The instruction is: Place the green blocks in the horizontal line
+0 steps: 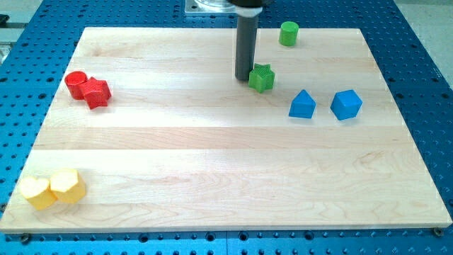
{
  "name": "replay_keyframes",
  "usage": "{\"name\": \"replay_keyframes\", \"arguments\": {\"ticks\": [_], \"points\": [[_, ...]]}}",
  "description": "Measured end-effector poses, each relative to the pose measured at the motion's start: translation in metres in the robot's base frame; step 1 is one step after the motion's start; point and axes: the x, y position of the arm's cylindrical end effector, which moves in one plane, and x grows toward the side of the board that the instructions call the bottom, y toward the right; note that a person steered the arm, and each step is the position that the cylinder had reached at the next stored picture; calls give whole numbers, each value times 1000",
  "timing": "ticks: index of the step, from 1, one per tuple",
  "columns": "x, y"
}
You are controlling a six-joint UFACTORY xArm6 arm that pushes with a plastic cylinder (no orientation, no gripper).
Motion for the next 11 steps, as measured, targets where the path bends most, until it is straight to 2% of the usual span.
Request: {"name": "replay_keyframes", "arguments": {"ticks": [2,3,5,6,8,9,10,11], "points": [[-59,35],[-32,80],[25,46],[10,47],[-146,198],[-162,134],[-123,38],[-62,-8]]}}
